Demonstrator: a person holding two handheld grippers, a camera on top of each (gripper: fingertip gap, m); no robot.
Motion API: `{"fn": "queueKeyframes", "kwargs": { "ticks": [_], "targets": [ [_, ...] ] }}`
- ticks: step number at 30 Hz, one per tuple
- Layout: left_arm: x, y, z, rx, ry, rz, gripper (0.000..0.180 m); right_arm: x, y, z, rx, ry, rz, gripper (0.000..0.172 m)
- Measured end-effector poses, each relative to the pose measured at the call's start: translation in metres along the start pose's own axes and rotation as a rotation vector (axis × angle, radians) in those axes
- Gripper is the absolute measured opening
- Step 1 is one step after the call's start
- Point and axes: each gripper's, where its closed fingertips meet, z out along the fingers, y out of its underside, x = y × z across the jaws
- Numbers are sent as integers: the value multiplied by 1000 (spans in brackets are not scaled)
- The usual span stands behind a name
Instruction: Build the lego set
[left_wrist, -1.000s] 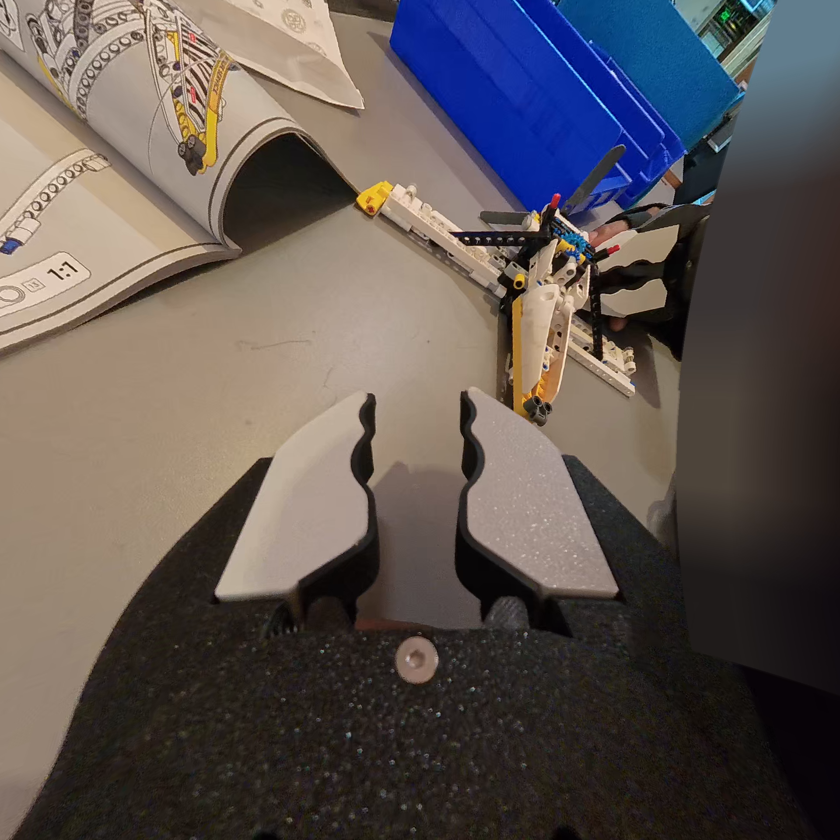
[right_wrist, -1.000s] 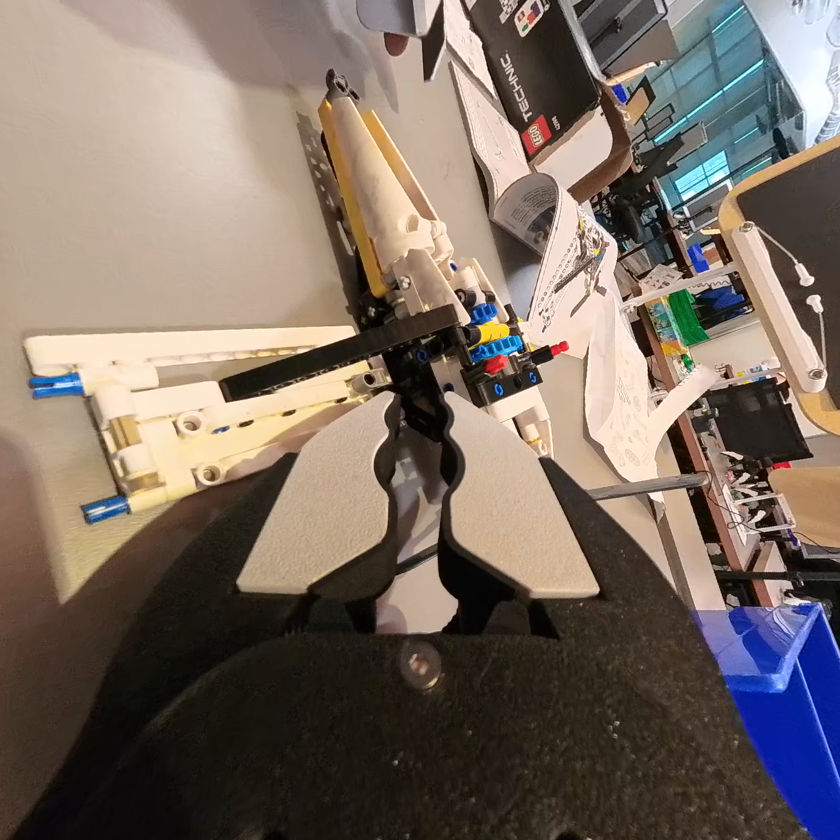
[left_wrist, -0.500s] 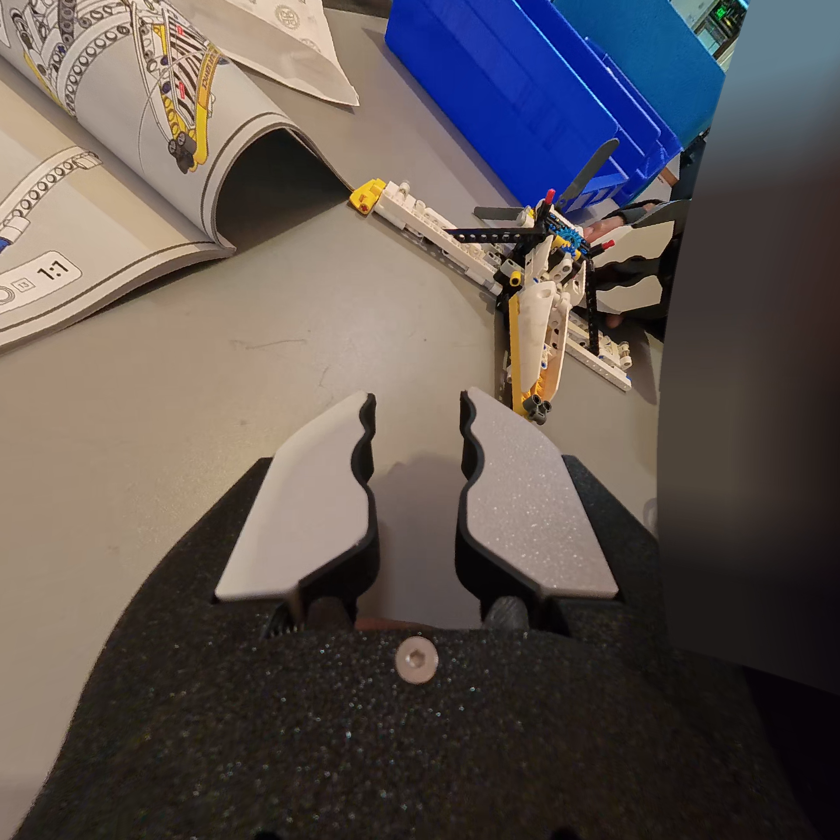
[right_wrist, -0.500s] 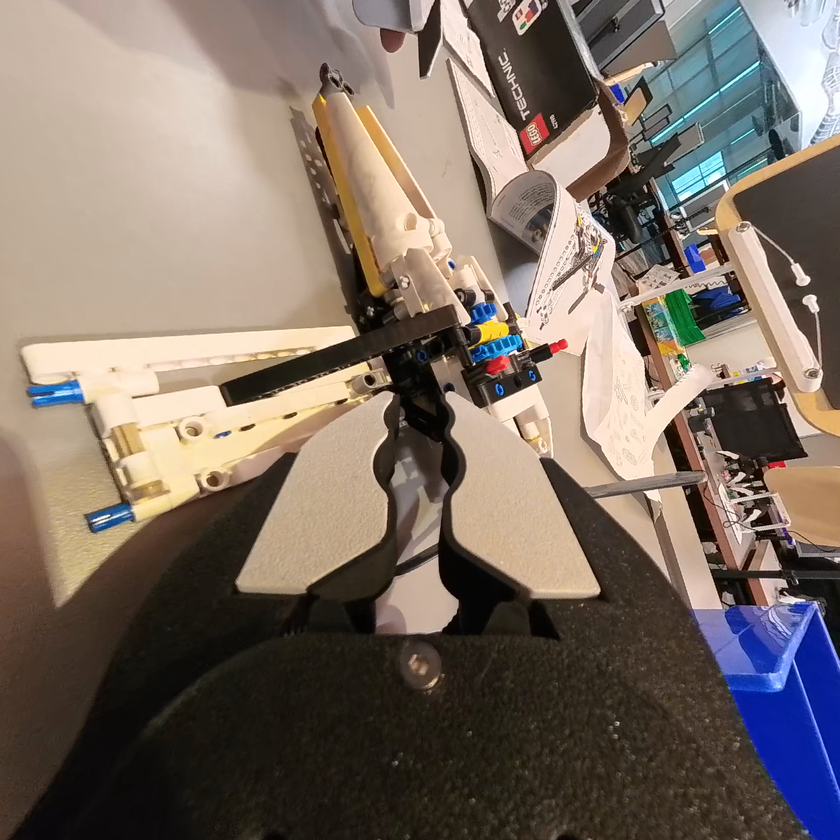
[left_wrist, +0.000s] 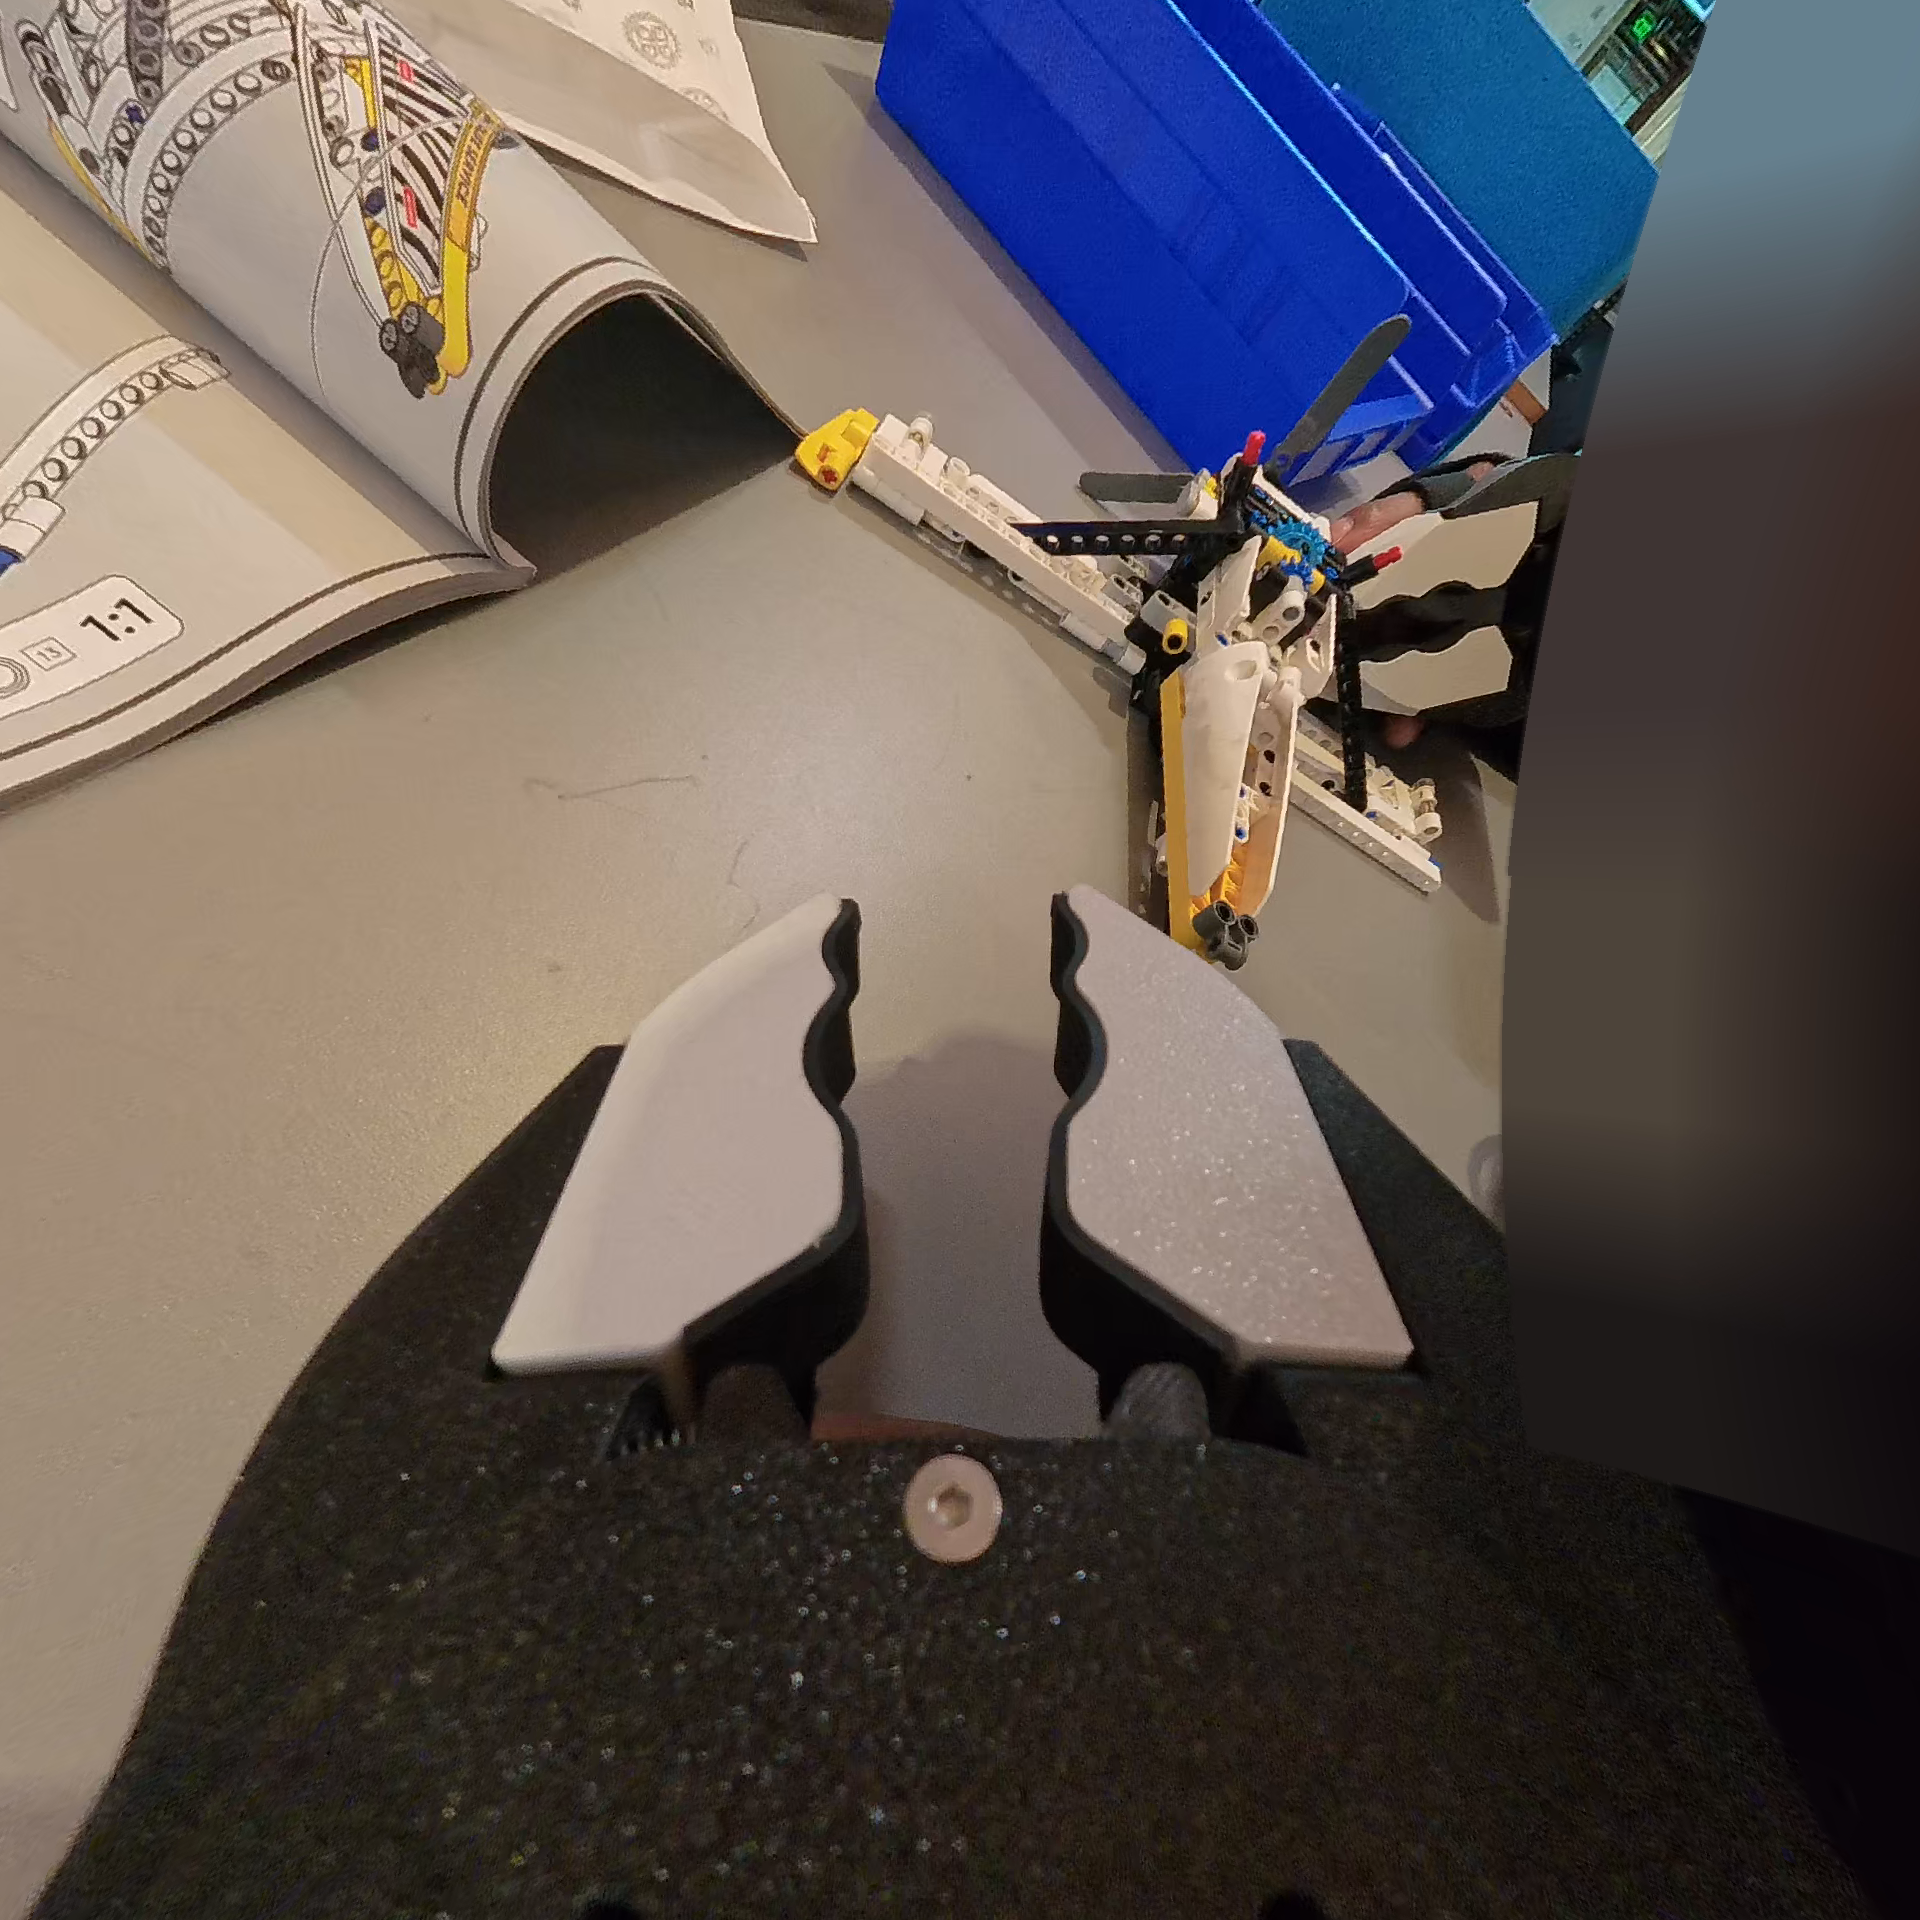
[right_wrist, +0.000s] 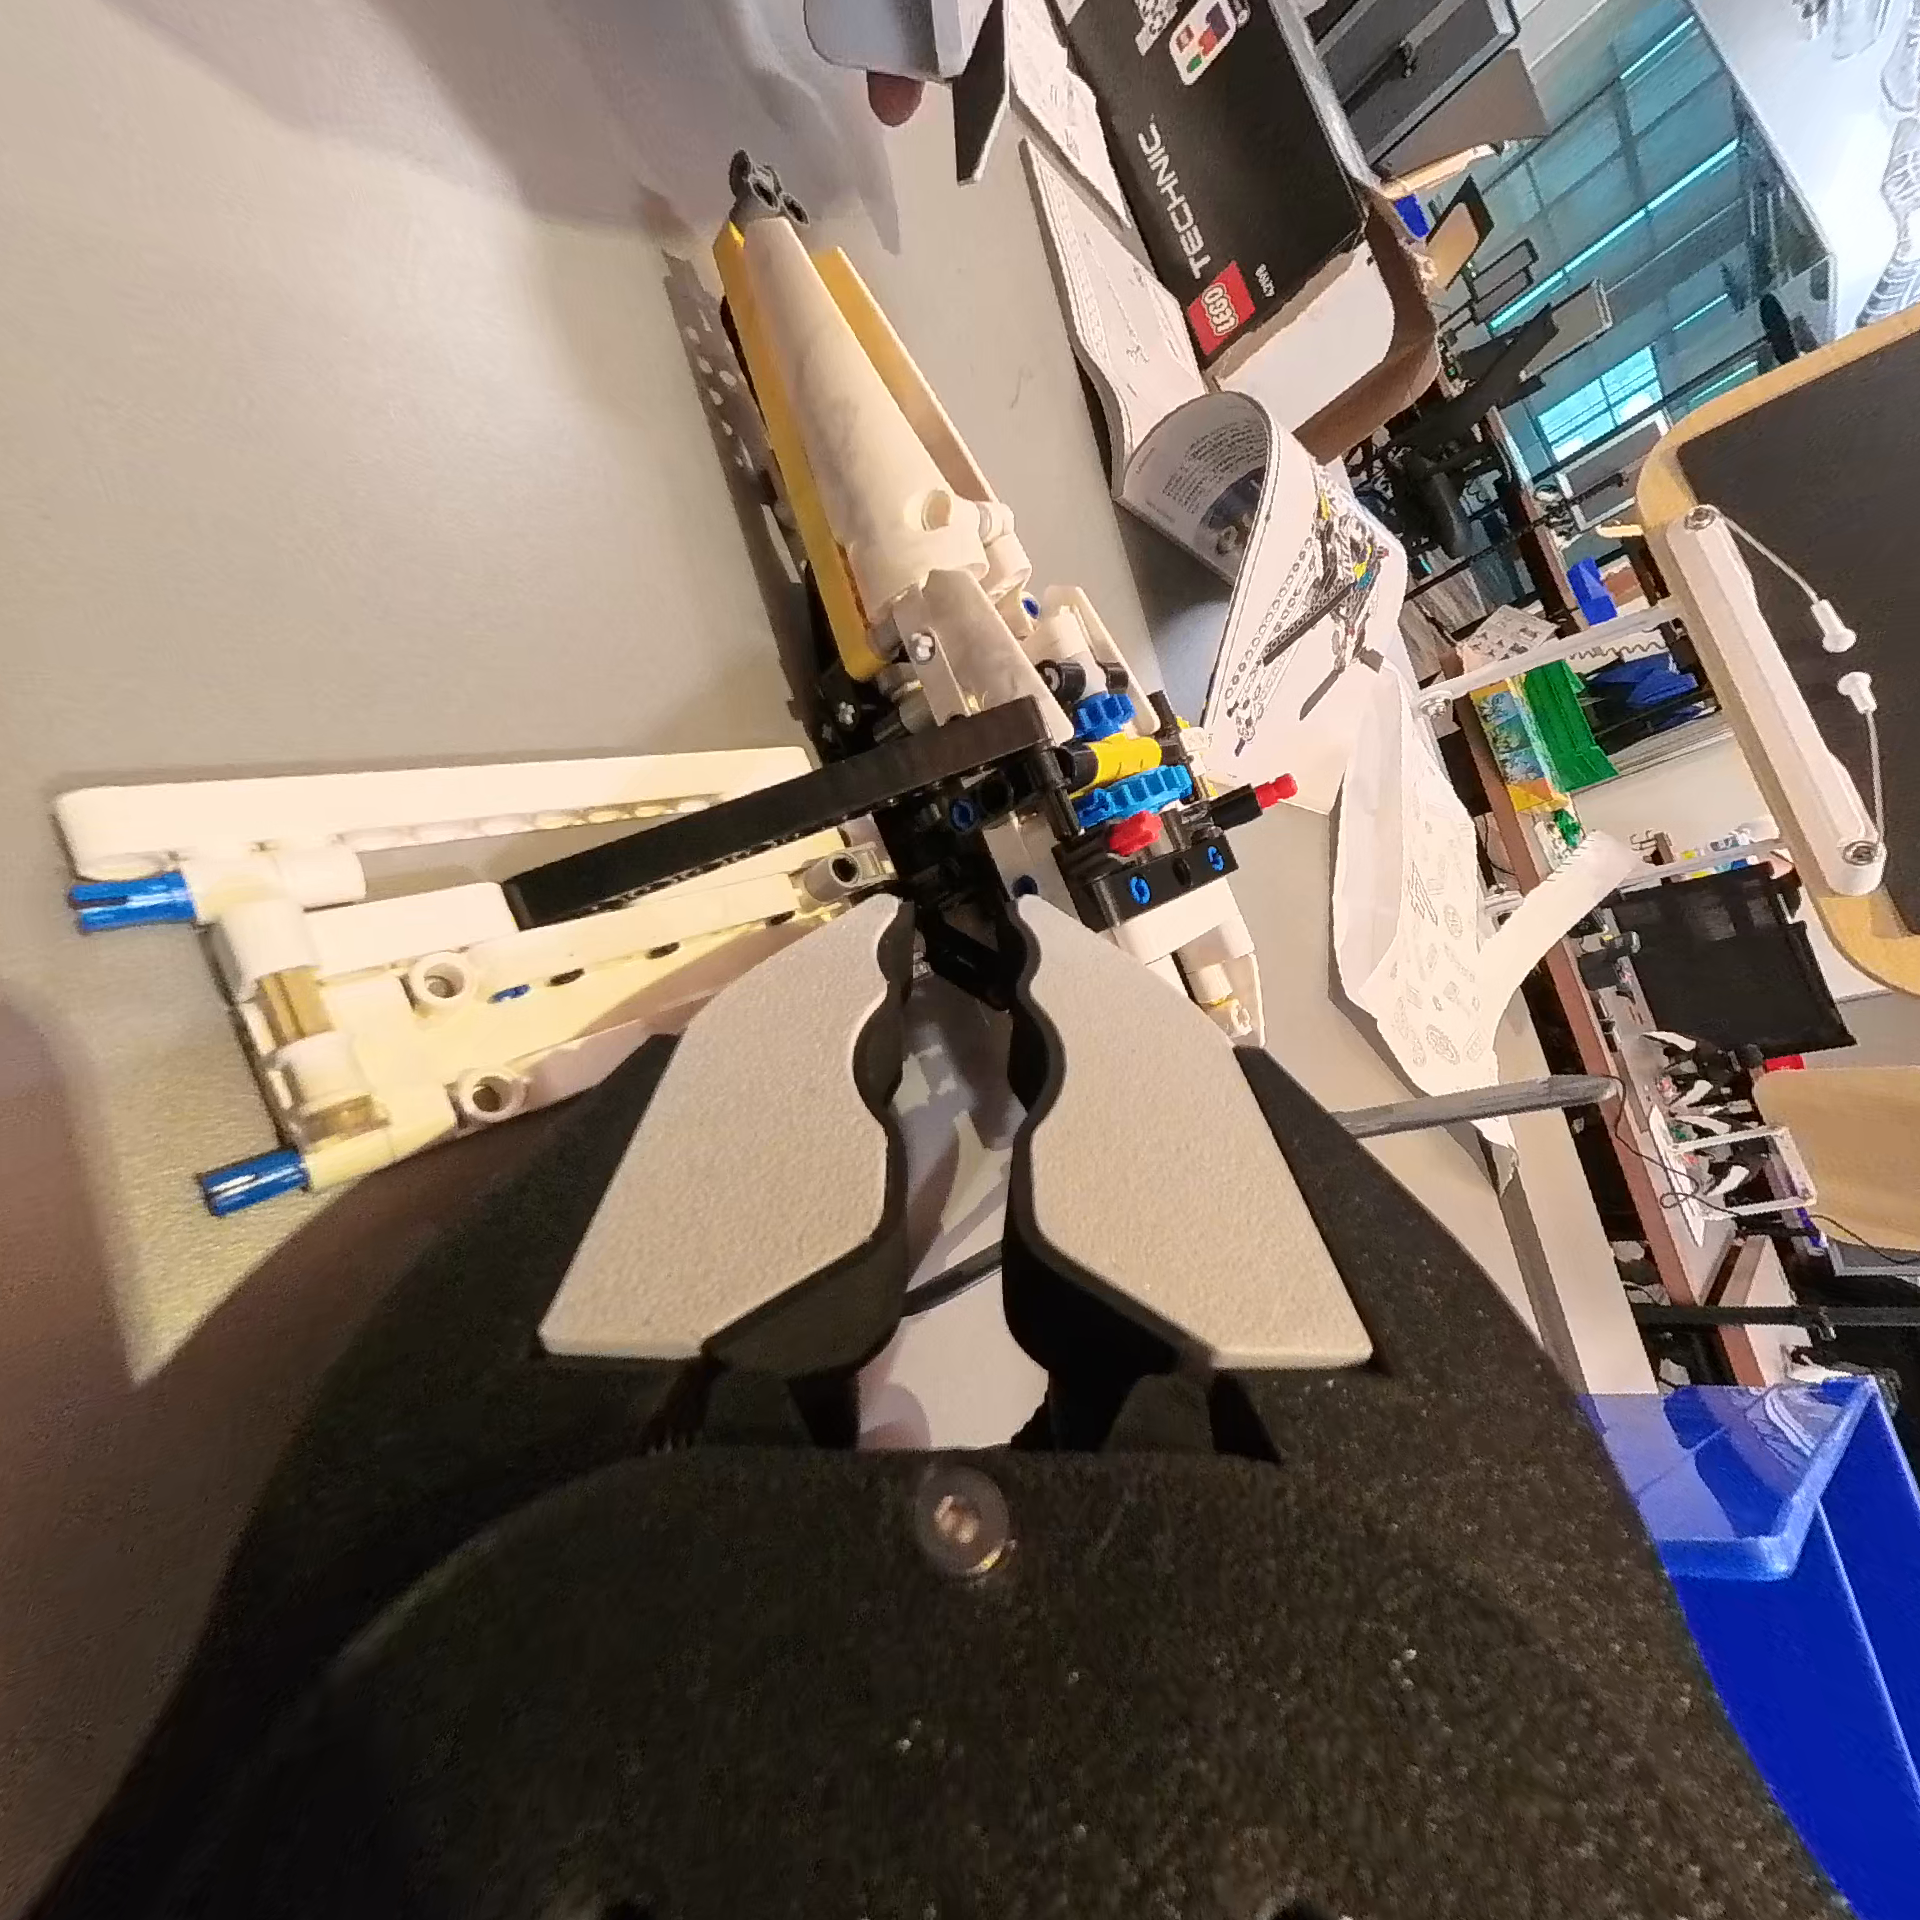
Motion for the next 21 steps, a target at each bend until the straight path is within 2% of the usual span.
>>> {"fn": "queueKeyframes", "kwargs": {
  "ticks": [16,21],
  "targets": [
    [0,0,1,2,2,1,35,1,0,0,3,-5,11,15],
    [5,0,2,-1,10,53,35,-1,0,0,-2,-5,-2,15]
  ]
}}
